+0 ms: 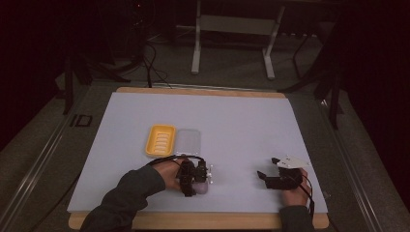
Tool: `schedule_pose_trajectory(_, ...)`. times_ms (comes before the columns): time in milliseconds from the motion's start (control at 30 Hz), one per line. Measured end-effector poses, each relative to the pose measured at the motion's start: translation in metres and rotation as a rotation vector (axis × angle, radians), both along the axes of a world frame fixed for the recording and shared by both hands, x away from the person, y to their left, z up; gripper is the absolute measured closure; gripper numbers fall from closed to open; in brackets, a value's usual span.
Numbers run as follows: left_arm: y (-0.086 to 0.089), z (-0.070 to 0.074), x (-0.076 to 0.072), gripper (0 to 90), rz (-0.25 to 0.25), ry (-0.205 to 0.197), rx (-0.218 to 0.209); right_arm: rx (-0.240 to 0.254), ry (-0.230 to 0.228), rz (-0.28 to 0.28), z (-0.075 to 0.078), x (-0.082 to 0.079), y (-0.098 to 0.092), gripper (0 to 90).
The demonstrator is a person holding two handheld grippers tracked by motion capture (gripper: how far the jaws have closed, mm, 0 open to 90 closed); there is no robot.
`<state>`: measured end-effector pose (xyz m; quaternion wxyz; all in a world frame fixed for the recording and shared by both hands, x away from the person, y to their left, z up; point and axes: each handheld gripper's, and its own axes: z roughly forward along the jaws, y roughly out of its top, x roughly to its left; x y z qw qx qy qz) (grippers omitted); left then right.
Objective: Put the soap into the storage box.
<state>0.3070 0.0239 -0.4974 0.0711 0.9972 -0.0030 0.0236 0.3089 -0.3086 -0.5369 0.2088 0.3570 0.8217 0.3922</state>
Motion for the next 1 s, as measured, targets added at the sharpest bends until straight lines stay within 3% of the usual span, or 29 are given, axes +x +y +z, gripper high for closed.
schedule_pose_trajectory(200,0.004,0.001,0.003,48.9,0.026,-0.001,-0.014,0.000,0.000,0.001,0.000,0.000,0.000,18.5)
schedule_pose_trajectory(1000,0.015,0.010,0.007,49.3,0.043,-0.034,-0.030,-0.004,-0.002,0.002,0.000,0.000,0.000,18.4)
